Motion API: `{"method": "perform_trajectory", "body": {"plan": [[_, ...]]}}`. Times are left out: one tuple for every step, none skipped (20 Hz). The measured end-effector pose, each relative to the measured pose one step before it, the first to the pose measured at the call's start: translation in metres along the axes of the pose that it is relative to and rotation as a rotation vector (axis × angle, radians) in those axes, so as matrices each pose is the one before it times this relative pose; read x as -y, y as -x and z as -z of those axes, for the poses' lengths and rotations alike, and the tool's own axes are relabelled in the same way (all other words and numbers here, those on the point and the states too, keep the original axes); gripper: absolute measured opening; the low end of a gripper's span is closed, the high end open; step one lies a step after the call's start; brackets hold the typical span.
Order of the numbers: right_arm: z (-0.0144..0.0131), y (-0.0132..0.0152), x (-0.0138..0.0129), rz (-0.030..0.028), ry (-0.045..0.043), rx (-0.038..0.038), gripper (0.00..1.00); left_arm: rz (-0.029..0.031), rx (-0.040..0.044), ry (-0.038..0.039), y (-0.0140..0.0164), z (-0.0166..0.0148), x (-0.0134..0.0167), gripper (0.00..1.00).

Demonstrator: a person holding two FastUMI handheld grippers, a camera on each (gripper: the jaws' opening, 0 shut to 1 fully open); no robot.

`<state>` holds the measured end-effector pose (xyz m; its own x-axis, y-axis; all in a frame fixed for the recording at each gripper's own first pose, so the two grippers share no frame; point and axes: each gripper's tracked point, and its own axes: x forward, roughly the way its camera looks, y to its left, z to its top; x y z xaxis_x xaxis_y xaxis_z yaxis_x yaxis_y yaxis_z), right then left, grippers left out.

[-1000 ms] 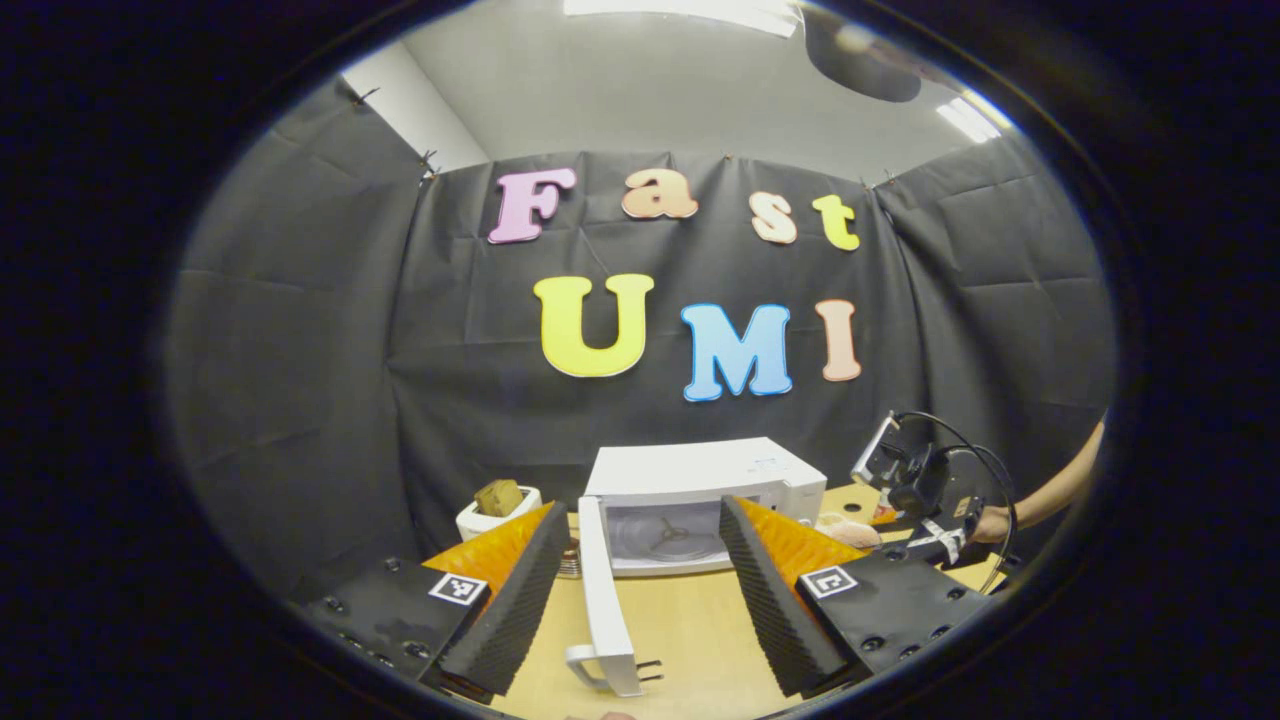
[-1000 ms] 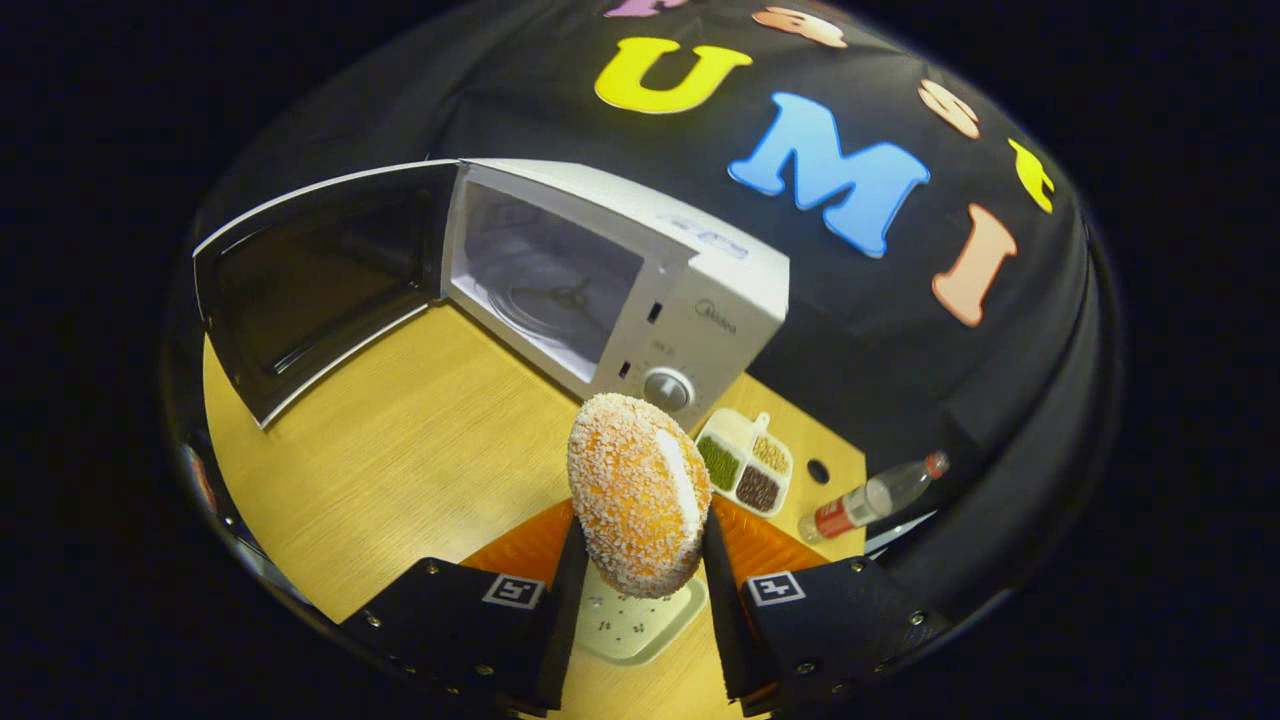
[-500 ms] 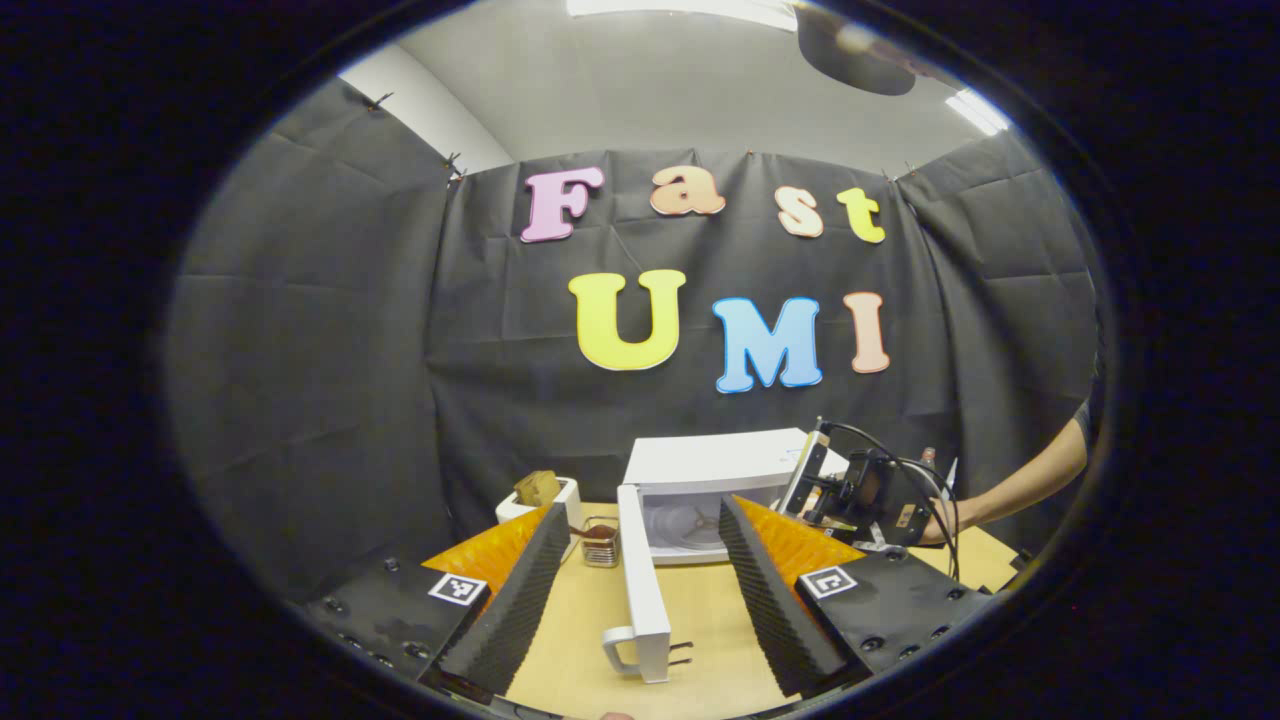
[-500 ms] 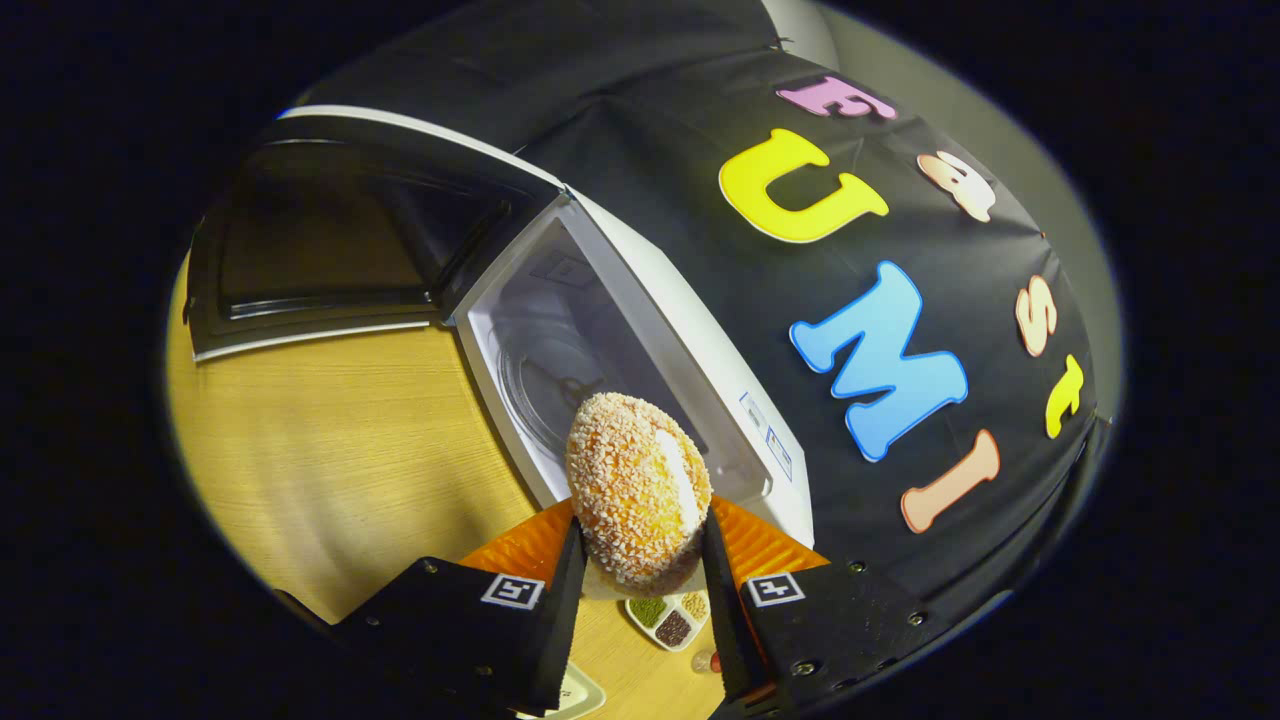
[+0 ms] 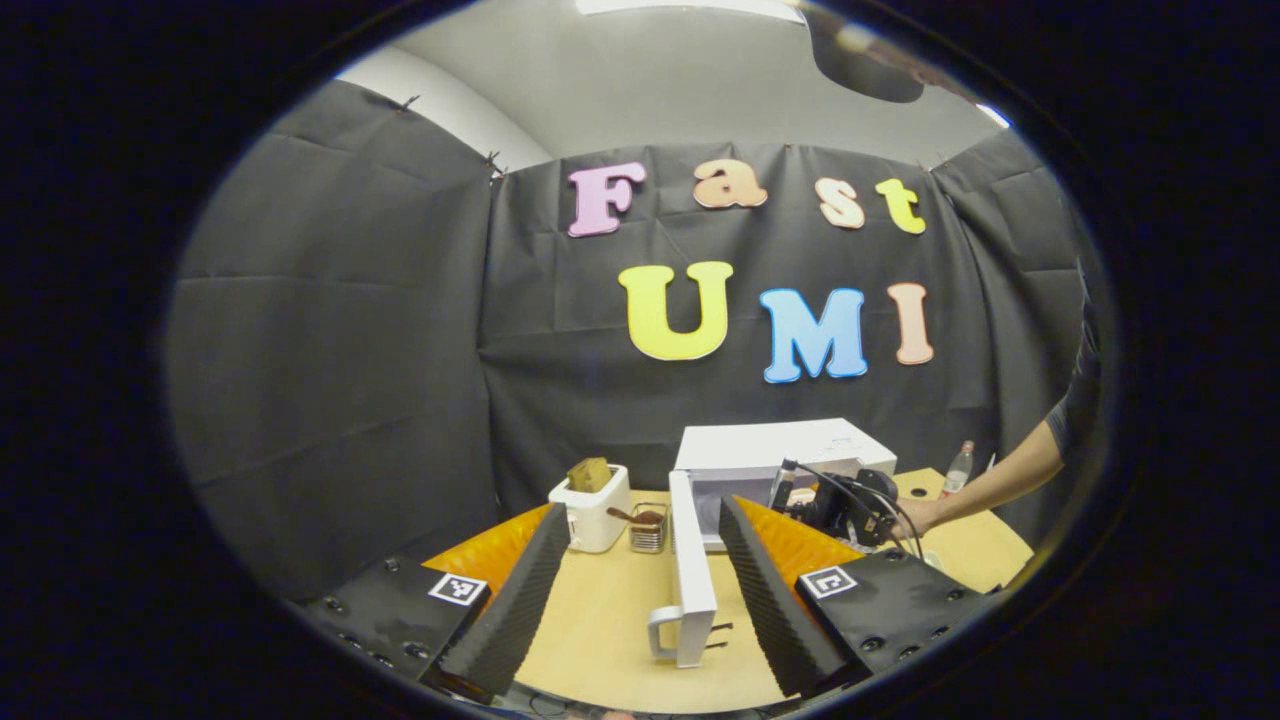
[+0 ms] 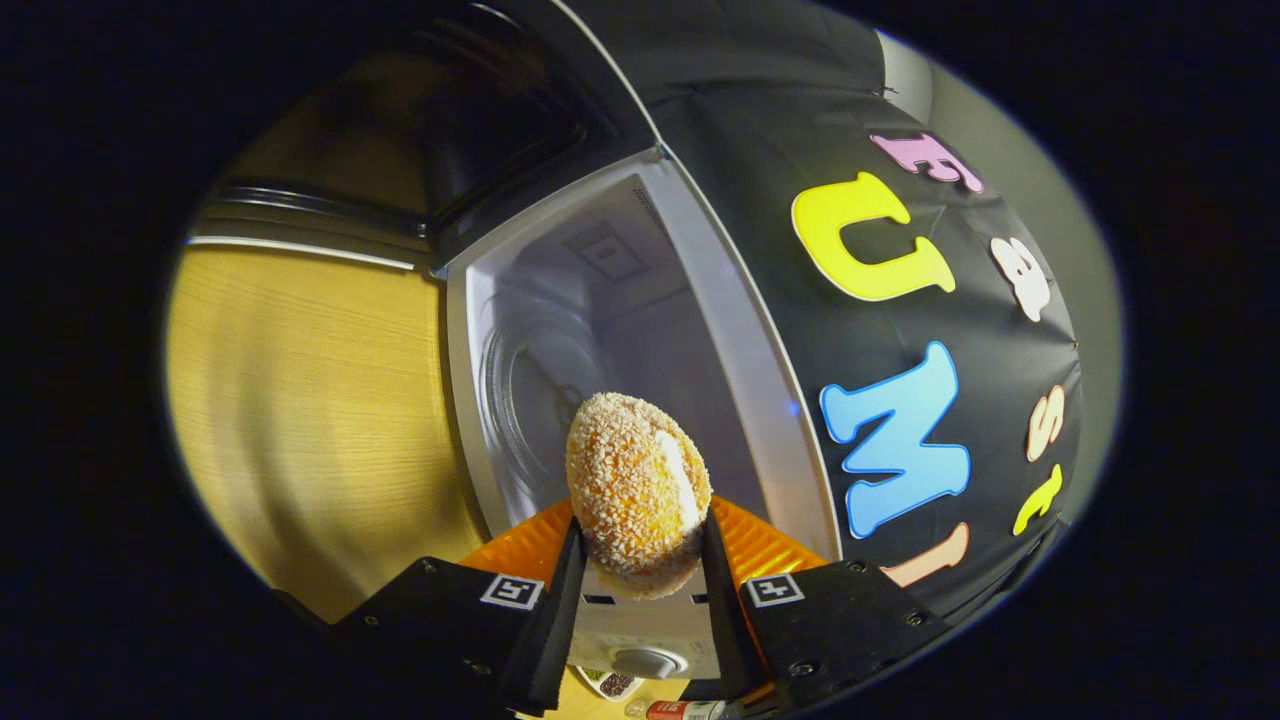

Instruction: Open the microwave oven with the left hand, put the food in, and close the microwave oven.

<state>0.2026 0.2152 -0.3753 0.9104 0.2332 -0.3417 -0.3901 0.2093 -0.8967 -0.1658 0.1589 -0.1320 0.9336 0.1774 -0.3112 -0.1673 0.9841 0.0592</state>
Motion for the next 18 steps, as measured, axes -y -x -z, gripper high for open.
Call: {"method": "perform_trajectory", "body": {"plan": [[0.00072, -0.00572, -0.00275, 0.00265, 0.02197, -0.00535, 0.59, -0.00918, -0.01030, -0.00053, 0.00044, 0.00222, 0.00019, 1.00], [-0.00107, -0.00927, -0.00411, -0.00301, 0.00801, -0.00196, 0.59, -0.00902, -0.00604, -0.00086, 0.00243, 0.00235, -0.00047, 1.00], [-0.00046, -0.00826, -0.00251, -0.00589, 0.00235, -0.00522, 0.59, -0.00788, -0.00331, -0.00085, 0.00002, -0.00010, -0.00116, 1.00], [-0.00302, -0.00722, -0.00217, -0.00174, -0.00070, 0.00019, 0.57, -0.00535, -0.00689, 0.00067, 0.00211, 0.00270, -0.00032, 0.98], [-0.00435, -0.00695, -0.00175, 0.00172, 0.00246, 0.00300, 0.59, -0.00633, -0.00812, -0.00018, 0.00030, 0.00123, -0.00070, 1.00], [-0.00299, -0.00360, -0.00109, 0.00359, 0.00524, 0.00396, 0.59, -0.00617, -0.00687, -0.00119, 0.00135, 0.00316, 0.00016, 0.98], [-0.00546, -0.00578, -0.00043, 0.00535, 0.00850, 0.00711, 0.57, -0.00718, -0.00889, -0.00078, 0.00034, 0.00123, -0.00073, 1.00], [-0.00711, -0.00947, -0.00172, 0.00733, 0.01250, 0.00885, 0.59, -0.00632, -0.00648, -0.00052, 0.00101, 0.00233, 0.00004, 0.96], [-0.00432, -0.00768, -0.00133, 0.00432, 0.01972, 0.00578, 0.57, -0.00595, -0.00660, -0.00011, 0.00052, 0.00108, 0.00024, 0.96], [-0.00358, -0.00750, -0.00015, 0.00638, 0.02124, 0.00417, 0.59, -0.00864, -0.00454, -0.00128, 0.00104, 0.00147, -0.00051, 0.96], [-0.00211, -0.00576, -0.00068, 0.00235, 0.01982, 0.00499, 0.59, -0.00795, -0.00396, -0.00027, 0.00154, 0.00275, -0.00101, 0.96], [-0.00230, -0.00665, -0.00036, 0.00519, 0.01665, 0.00271, 0.59, -0.00832, -0.00429, 0.00122, 0.00750, 0.00661, -0.00348, 0.96], [-0.00028, -0.00498, 0.00021, 0.00272, 0.01072, -0.00070, 0.59, -0.00559, -0.00557, 0.00230, 0.00459, 0.00354, -0.00232, 0.96], [-0.00004, -0.00432, -0.00126, -0.00492, 0.00288, -0.00259, 0.59, -0.00530, -0.00483, 0.00108, 0.00215, 0.00326, -0.00034, 0.98], [0.00090, -0.00413, -0.00226, -0.00915, -0.00262, -0.00343, 0.59, -0.00330, -0.00392, 0.00042, 0.00146, 0.00145, -0.00033, 0.96], [-0.00006, -0.00236, -0.00336, -0.02155, -0.00886, 0.00220, 0.59, -0.00350, -0.00174, -0.00155, -0.00039, 0.00004, 0.00131, 0.98], [0.00000, -0.00193, -0.00765, -0.03632, -0.01027, -0.00055, 0.59, -0.00479, 0.00376, -0.00588, -0.00082, -0.00245, 0.00126, 0.98], [0.00188, -0.00028, -0.00268, -0.01296, -0.00656, -0.00655, 0.59, 0.00340, 0.00278, -0.00219, -0.00214, -0.00163, 0.00221, 0.98]]}}
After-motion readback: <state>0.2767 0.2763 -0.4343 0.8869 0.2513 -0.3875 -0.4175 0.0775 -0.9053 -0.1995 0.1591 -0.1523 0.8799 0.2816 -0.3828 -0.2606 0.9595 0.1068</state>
